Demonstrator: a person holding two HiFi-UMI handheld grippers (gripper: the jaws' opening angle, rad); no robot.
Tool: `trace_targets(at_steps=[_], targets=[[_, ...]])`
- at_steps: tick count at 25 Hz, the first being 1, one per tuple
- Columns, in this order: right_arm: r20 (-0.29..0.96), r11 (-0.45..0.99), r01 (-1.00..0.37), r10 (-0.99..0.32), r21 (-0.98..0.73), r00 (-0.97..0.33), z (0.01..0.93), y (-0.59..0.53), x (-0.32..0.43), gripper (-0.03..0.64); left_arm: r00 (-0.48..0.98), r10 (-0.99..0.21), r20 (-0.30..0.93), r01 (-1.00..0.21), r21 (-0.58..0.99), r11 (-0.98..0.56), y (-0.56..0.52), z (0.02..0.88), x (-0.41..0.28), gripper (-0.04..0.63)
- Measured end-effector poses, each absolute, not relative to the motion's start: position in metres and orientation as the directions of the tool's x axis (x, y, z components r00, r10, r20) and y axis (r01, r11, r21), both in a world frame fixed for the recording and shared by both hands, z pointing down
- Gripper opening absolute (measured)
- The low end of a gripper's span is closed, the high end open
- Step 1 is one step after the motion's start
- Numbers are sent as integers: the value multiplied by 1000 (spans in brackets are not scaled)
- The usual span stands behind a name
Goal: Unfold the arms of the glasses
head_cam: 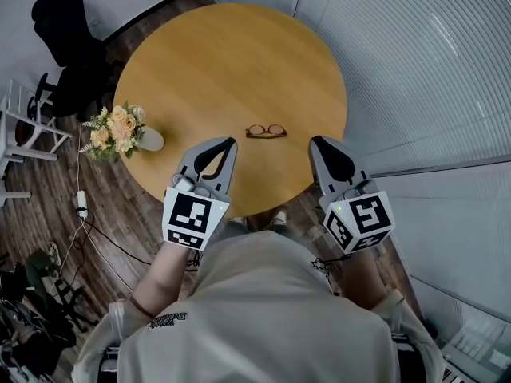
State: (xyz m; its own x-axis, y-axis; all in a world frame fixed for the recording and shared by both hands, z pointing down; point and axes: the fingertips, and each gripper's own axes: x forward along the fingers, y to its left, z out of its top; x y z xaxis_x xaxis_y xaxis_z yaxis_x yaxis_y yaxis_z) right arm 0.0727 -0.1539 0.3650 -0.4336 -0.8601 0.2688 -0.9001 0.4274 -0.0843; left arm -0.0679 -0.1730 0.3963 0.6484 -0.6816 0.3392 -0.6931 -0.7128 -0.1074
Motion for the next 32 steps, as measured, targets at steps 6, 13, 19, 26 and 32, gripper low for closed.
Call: trace_targets(at_steps=[6, 13, 19, 26, 32], targets=[[271, 412, -906, -865, -99, -422, 370, -166, 90, 37, 610, -693, 383, -674, -208, -708, -193, 410, -54, 25], [255, 408, -895, -859, -180, -443, 377, -179, 102, 37, 586, -652, 481, -598, -287, -748, -212, 453, -32, 45], [242, 397, -881, -856, -259, -457, 383, -186, 111, 37, 592, -610, 527, -527, -319, -788, -230, 485, -12, 92], [268, 388, -896, -859, -216, -436, 396, -194, 123, 37, 576, -580, 576, -483, -332, -810, -240, 519, 1, 109], [298, 406, -903, -852, -143, -430, 414, -204, 121, 37, 546, -563, 621, -448, -352, -822, -254, 556, 7, 120]])
